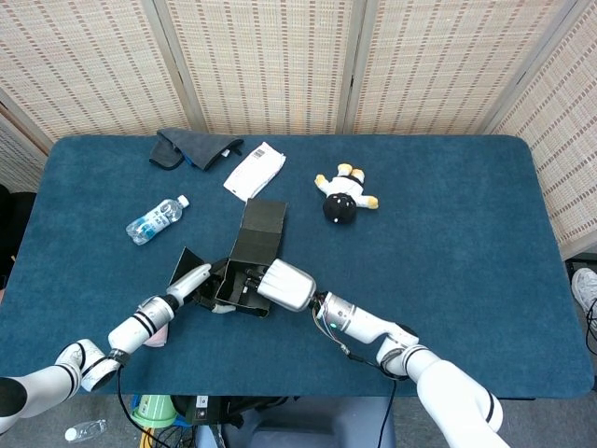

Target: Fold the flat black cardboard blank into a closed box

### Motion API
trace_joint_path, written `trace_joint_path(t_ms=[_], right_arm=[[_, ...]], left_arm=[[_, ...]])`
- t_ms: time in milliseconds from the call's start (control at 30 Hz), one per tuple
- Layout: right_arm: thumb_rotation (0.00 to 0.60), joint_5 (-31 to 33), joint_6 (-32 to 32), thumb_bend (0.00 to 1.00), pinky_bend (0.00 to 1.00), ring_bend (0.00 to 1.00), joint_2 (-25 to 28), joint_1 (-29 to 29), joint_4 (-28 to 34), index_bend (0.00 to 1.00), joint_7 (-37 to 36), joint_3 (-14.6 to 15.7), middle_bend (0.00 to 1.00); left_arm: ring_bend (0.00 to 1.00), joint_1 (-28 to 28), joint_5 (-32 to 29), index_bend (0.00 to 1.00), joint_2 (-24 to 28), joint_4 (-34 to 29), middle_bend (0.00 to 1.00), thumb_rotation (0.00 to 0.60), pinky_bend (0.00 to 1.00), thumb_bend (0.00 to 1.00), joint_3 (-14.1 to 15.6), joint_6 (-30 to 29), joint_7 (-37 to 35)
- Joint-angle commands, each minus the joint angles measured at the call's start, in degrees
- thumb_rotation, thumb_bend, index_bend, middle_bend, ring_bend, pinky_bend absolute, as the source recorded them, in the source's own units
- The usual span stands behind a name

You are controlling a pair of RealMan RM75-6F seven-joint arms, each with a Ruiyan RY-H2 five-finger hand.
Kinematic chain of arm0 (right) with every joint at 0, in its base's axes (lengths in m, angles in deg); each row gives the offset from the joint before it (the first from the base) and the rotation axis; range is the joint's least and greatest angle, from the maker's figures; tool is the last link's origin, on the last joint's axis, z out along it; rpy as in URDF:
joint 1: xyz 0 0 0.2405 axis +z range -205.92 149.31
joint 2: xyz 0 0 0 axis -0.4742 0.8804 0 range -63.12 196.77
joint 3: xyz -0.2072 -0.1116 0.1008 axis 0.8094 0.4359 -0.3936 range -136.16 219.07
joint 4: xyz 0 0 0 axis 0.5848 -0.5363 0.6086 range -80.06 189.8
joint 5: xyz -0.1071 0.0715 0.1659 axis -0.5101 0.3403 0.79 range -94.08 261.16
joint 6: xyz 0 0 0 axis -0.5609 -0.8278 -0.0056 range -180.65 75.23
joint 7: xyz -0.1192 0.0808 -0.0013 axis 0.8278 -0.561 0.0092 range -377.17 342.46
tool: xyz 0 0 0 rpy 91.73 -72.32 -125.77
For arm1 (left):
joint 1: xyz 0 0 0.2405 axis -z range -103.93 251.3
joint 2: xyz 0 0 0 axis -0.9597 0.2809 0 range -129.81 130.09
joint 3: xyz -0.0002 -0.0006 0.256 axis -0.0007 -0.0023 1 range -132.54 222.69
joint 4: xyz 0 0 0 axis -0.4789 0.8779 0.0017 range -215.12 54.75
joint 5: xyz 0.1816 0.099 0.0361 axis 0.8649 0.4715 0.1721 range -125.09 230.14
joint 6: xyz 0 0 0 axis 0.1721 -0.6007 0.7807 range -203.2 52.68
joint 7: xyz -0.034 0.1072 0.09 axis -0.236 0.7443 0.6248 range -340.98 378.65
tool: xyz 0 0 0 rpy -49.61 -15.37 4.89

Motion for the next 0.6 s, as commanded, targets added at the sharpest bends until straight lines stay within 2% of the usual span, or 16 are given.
trace_joint_path(t_ms=[33, 600], right_arm=[[0.6, 0.08, -0.12, 0.1, 1.0, 0.78, -0.15, 0.09, -0.33, 0.39, -0.39, -0.1, 0.33], [0.6, 0.77, 0.72, 0.11, 1.0, 0.79, -1.97, 1.33, -2.48, 0.39, -1.48, -0.82, 0.37]], left_arm=[[0.57, 0.01, -0.03, 0.12, 0.0, 0.03, 0.13, 0.6, 0.74, 0.15, -0.02, -0.01, 0.14], [0.57, -0.06, 0.07, 0.12, -0.09, 0.05, 0.13, 0.6, 0.74, 0.15, 0.06, -0.35, 0.35]])
